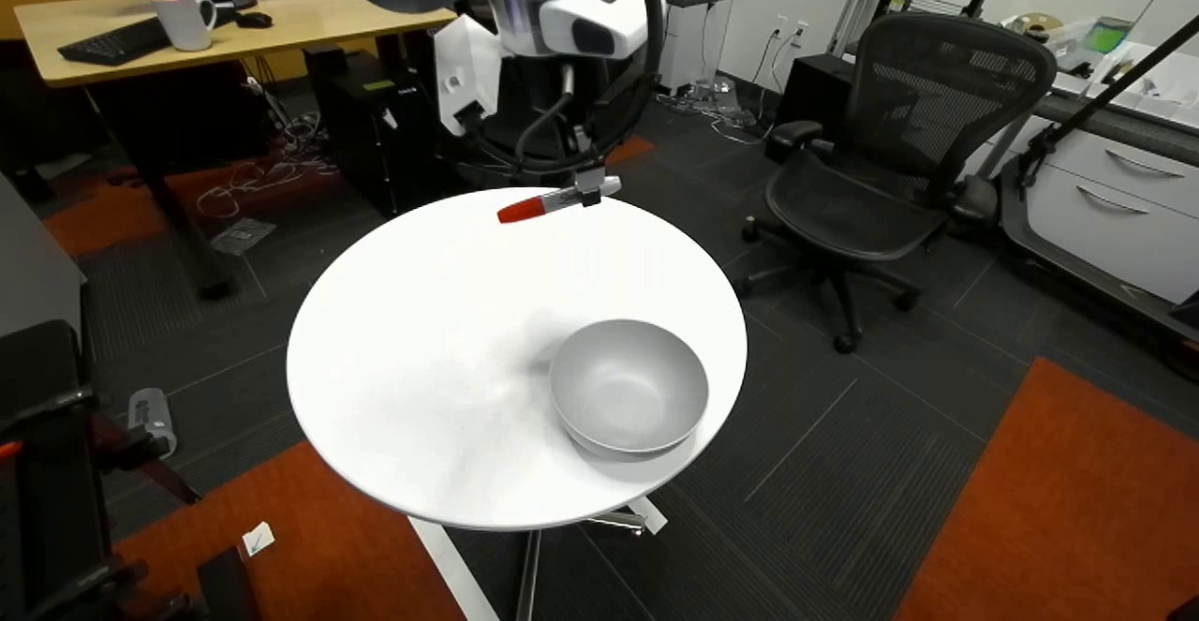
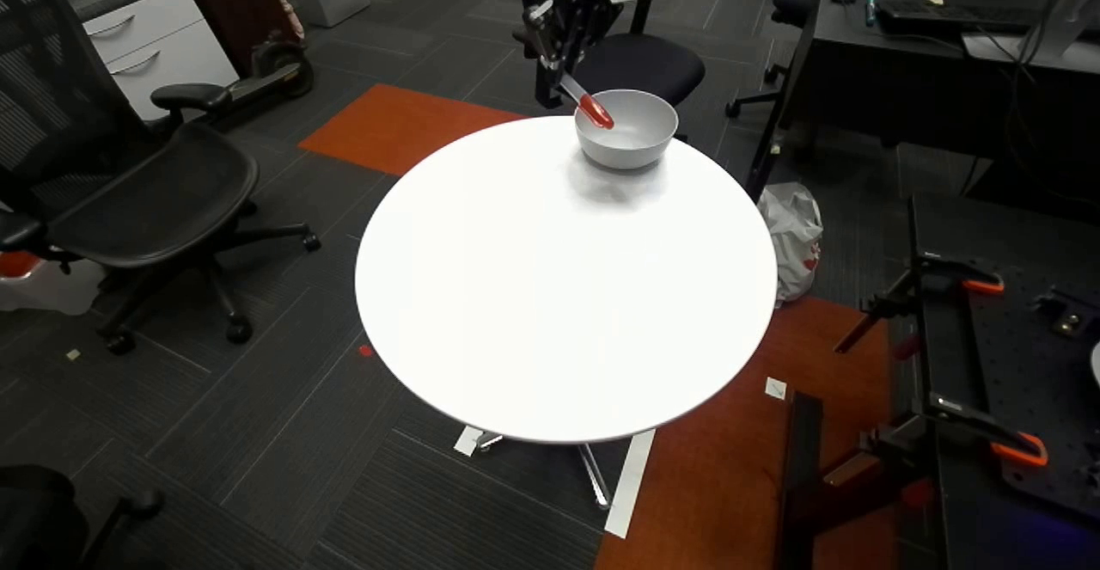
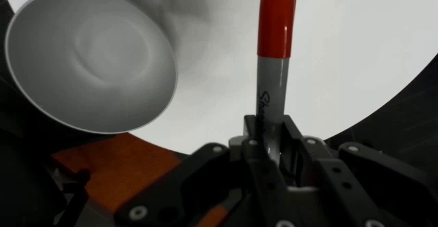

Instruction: Pick the pen on the table and put it in the bowl

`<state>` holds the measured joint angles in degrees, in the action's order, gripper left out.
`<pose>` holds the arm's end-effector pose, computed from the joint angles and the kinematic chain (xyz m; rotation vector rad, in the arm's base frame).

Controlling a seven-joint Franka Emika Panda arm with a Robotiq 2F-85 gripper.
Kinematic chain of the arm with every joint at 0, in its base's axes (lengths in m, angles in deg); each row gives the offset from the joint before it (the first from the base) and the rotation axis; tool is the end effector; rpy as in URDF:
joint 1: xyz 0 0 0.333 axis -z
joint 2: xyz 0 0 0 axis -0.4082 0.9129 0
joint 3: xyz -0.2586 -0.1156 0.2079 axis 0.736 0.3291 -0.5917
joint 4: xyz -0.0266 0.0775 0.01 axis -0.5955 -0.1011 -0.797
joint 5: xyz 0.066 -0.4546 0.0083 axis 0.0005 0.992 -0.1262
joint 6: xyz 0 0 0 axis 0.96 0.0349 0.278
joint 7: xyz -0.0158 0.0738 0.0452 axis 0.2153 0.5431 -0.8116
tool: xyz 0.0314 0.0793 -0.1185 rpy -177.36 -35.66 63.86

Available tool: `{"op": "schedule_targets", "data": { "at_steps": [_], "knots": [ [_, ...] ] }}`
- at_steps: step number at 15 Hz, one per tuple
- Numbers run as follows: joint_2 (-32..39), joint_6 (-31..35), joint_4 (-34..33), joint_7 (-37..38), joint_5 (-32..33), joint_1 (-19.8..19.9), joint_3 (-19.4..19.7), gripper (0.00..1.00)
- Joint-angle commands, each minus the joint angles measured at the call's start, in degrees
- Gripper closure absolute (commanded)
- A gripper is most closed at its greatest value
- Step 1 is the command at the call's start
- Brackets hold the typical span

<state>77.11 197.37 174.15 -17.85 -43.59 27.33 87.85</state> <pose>0.7248 -0.1198 0.2728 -2.9788 0.7424 -0.4364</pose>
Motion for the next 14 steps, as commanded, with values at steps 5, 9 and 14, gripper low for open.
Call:
{"op": "schedule_targets", "data": {
  "at_steps": [5,9,14],
  "knots": [
    [4.6,-7.0,-9.2,5.9,-4.6,5.2,2.7,0.95],
    [8.9,-9.1,-13.1,9.6,-5.6,6.8,3.8,0.95],
    [14.1,-9.3,-15.9,12.2,-8.1,8.7,3.9,0.95]
  ]
}}
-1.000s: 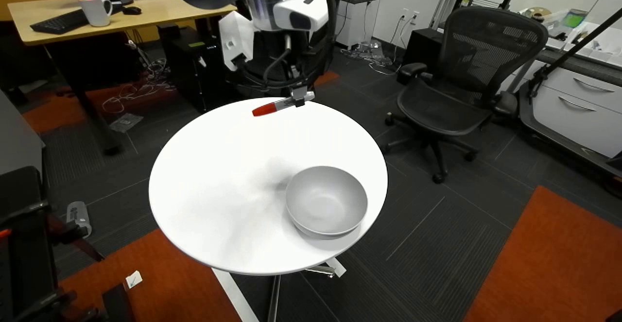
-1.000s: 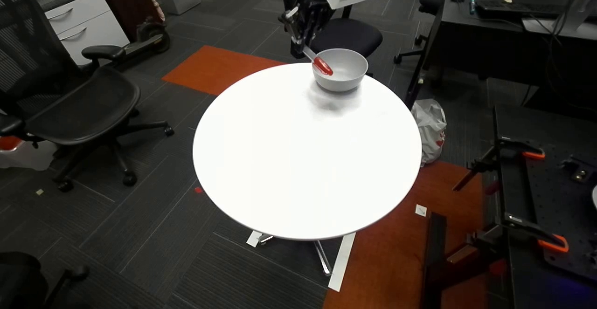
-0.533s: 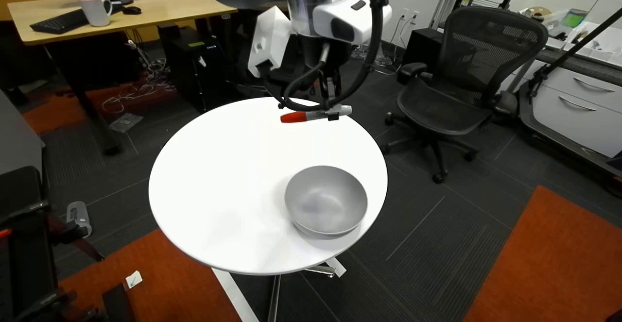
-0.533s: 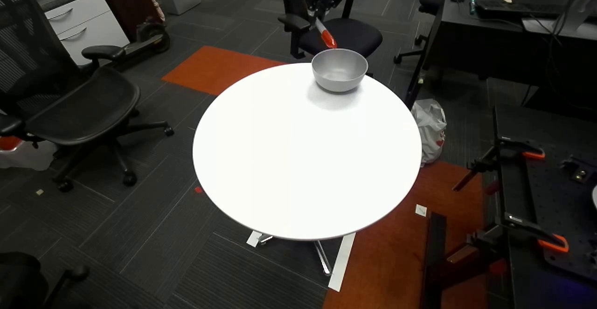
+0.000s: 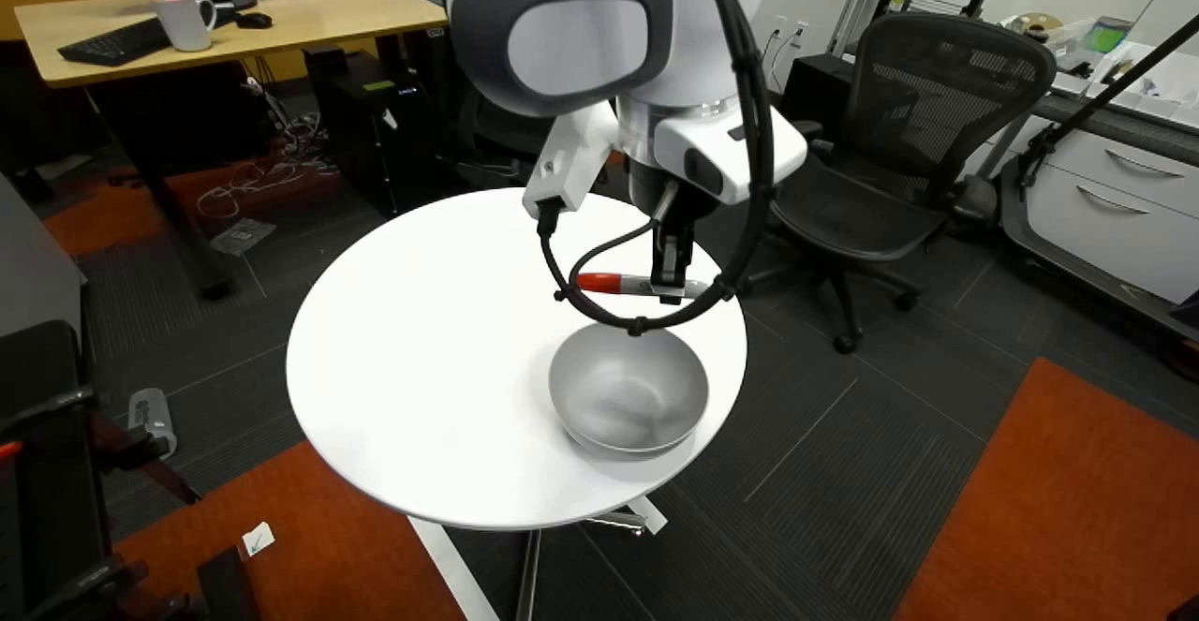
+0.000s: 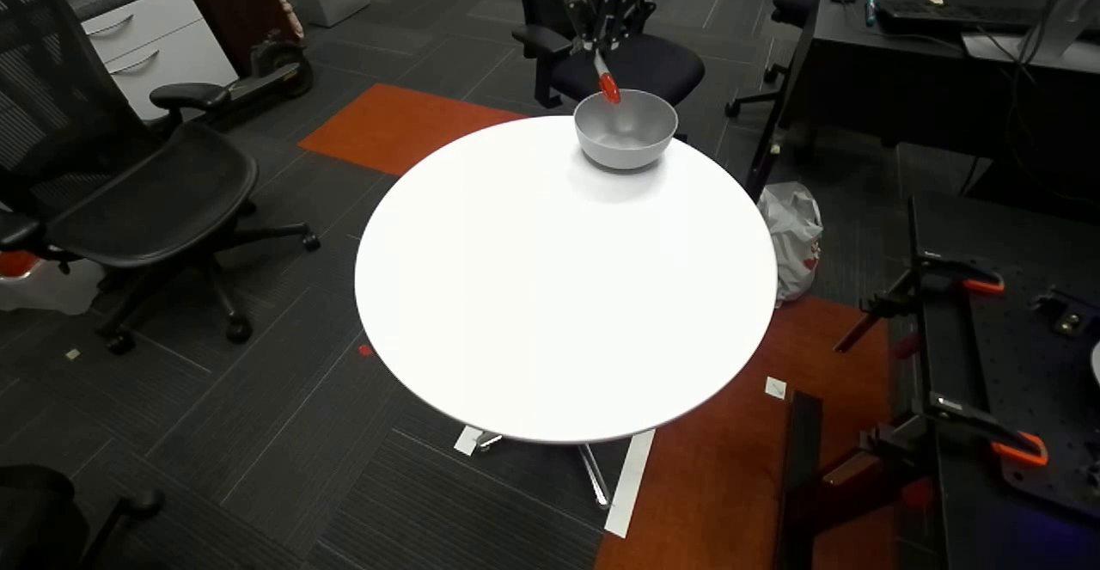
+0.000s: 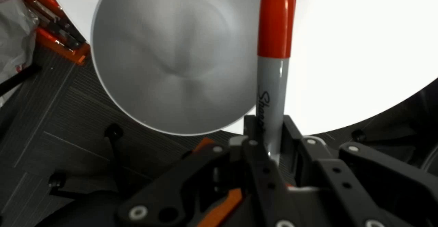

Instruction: Pick the pen on the table and put it in the bowl

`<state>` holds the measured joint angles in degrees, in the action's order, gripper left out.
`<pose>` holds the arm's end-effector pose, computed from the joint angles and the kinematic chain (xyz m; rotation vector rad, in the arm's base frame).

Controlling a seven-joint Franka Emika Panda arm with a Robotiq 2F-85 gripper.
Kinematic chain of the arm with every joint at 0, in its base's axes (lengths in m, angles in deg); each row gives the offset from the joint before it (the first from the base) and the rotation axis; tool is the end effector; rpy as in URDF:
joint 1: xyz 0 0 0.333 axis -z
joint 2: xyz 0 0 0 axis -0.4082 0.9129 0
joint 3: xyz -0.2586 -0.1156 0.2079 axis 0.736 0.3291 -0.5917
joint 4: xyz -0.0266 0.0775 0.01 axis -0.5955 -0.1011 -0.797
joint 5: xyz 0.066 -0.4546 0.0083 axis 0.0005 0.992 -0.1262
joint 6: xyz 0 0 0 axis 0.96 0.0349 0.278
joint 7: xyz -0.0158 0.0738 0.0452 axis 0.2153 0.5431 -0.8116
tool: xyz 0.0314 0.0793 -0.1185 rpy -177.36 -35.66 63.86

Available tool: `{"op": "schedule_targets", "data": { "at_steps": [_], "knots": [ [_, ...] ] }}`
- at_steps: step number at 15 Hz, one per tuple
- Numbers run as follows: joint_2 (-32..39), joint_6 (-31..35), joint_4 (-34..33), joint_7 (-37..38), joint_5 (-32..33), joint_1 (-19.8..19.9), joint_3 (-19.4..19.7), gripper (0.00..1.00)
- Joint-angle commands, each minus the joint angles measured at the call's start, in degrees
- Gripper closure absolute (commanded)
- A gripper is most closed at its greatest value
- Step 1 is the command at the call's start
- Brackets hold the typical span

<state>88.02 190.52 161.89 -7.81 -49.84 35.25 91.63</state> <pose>0.7331 -0.2676 0.2293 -2.7484 1.3518 -0.3009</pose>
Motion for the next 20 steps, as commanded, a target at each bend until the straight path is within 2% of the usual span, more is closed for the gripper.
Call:
{"op": "schedule_targets", "data": {
  "at_steps": [1,6,7,8,9,16,17,20],
  "knots": [
    [4.2,-2.1,-3.9,2.6,-2.1,0.9,0.3,0.95],
    [6.1,-1.2,-3.5,4.1,-4.2,1.9,0.2,0.95],
    [6.2,-1.9,-3.5,3.9,-4.4,2.1,0.1,0.87],
    [6.4,-1.8,-3.5,3.7,-4.9,2.3,-0.1,0.56],
    [6.4,-1.9,-3.4,3.8,-5.0,2.3,0.0,0.55],
    [6.5,-1.7,-3.3,4.2,-5.1,1.9,0.3,0.05],
    [6.4,-1.7,-3.3,4.2,-5.1,1.9,0.3,0.0],
    [6.3,-1.4,-3.0,3.9,-5.2,2.1,0.2,0.0]
  ]
}}
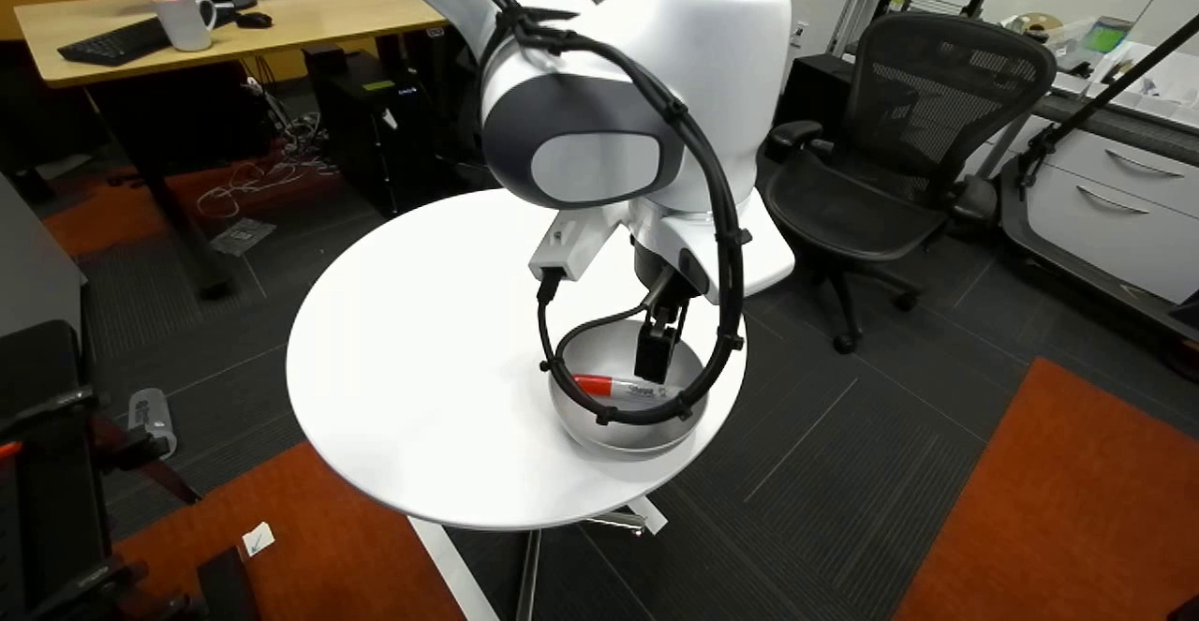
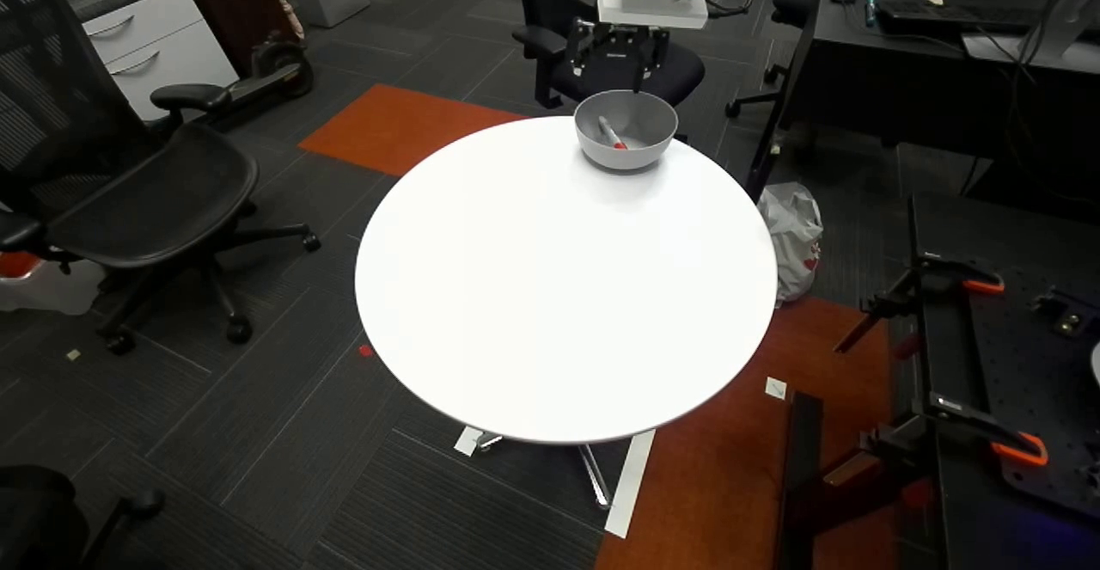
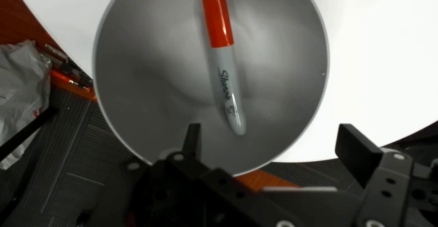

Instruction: Pick the pen on the table and put it in the bowl

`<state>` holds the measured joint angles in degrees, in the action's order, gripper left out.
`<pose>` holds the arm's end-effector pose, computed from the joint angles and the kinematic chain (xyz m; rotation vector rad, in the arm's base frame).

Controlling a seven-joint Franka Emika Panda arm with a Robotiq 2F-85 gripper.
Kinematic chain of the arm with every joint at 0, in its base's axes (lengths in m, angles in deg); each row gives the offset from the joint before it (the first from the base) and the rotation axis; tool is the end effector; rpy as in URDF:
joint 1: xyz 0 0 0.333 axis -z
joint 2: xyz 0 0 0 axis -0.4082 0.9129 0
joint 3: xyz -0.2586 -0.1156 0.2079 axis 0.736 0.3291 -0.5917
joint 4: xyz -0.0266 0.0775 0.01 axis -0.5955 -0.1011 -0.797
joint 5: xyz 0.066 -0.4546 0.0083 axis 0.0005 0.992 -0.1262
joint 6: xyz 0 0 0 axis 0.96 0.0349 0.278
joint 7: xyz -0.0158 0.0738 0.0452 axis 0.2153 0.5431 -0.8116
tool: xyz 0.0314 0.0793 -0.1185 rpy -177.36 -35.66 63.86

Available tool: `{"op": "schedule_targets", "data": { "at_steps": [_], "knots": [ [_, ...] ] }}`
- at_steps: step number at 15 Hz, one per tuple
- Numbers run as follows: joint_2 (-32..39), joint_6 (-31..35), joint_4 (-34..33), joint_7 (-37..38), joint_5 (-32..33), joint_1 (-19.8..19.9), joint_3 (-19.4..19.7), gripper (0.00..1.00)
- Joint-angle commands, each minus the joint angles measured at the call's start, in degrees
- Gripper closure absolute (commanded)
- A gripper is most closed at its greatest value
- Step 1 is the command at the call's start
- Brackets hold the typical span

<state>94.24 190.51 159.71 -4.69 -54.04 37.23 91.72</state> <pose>0.7234 -0.2920 0.1649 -2.6314 1.5305 -0.1950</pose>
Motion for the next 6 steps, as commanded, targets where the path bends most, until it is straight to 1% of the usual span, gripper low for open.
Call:
{"op": "schedule_targets", "data": {
  "at_steps": [1,2,6],
  "knots": [
    [0.1,-1.6,-0.9,-0.1,-1.5,0.6,-0.5,0.0],
    [0.1,-0.2,-0.3,-0.2,-0.4,-0.2,0.3,0.0],
    [0.2,-0.2,-0.2,-0.2,-0.4,-0.2,0.3,0.0]
  ]
}}
